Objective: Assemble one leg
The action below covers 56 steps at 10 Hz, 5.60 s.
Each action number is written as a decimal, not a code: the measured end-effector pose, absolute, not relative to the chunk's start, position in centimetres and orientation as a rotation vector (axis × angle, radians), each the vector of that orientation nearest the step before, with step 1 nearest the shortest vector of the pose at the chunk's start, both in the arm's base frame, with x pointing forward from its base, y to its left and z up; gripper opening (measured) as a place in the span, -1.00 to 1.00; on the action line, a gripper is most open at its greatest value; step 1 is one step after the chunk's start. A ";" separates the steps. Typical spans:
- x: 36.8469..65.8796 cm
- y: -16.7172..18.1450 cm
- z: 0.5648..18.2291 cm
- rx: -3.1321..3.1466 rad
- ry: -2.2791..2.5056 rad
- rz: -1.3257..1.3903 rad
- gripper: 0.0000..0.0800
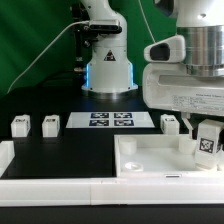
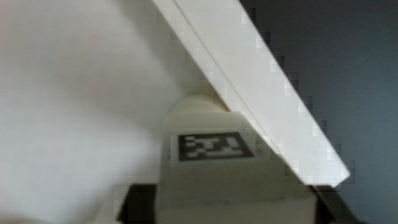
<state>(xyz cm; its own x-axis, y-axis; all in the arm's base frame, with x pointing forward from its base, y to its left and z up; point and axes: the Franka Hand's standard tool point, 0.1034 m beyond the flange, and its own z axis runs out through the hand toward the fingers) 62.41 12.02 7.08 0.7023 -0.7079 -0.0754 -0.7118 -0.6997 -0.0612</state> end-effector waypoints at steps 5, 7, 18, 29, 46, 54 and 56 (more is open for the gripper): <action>62.3 12.7 7.1 -2.449 1.839 0.112 -0.26; 62.2 12.9 7.1 -2.241 2.091 0.131 -0.26; 62.2 12.9 7.0 -2.261 2.052 0.126 0.60; 62.2 12.3 6.9 -3.039 0.340 0.031 0.62; 62.0 12.5 6.9 -2.751 1.372 0.070 -0.26; 61.9 13.0 6.9 -2.135 2.233 0.101 -0.26; 61.9 13.1 6.9 -2.174 2.193 0.101 -0.26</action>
Offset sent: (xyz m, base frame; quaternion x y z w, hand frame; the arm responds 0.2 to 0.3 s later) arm -0.0027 0.0027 0.0016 -0.0112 0.0010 0.2172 0.9761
